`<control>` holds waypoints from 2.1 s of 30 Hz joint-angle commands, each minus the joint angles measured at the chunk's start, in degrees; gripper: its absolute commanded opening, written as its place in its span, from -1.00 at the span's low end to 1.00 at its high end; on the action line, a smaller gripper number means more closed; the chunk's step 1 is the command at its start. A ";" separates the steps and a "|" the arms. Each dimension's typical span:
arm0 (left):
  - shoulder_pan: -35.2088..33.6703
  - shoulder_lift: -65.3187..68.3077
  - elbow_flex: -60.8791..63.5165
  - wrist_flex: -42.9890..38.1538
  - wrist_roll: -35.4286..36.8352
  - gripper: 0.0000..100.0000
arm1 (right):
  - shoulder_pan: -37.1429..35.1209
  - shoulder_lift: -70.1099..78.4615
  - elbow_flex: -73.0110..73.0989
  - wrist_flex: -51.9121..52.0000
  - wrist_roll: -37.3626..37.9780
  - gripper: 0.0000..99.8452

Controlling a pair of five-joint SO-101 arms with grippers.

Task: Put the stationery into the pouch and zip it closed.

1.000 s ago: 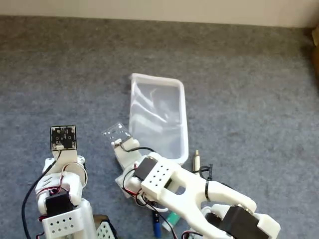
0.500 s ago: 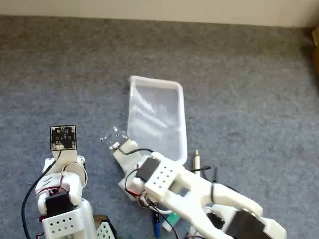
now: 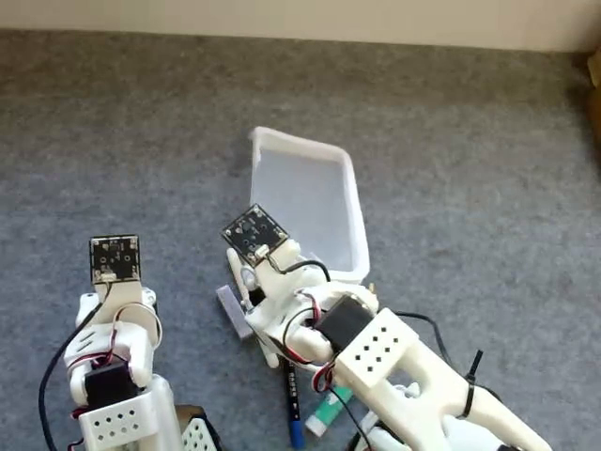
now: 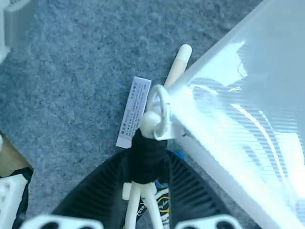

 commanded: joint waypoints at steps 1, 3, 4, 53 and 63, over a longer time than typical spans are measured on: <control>-1.36 0.04 1.19 -2.37 -0.26 -0.83 | 0.92 -2.51 -0.75 0.22 0.70 -0.99; -1.36 0.04 -0.04 -2.37 -0.26 -0.72 | 1.01 -2.59 -0.66 0.22 0.70 -0.99; -1.36 0.04 -0.84 -2.29 -0.18 -0.67 | 1.01 -2.77 -0.66 0.22 0.70 -0.99; 25.54 0.04 -20.18 9.49 11.34 -0.32 | 3.38 -3.12 -6.37 10.07 5.54 -0.99; 16.75 0.04 -17.63 9.05 11.43 -0.32 | 11.91 -2.51 -10.07 16.57 5.54 -0.55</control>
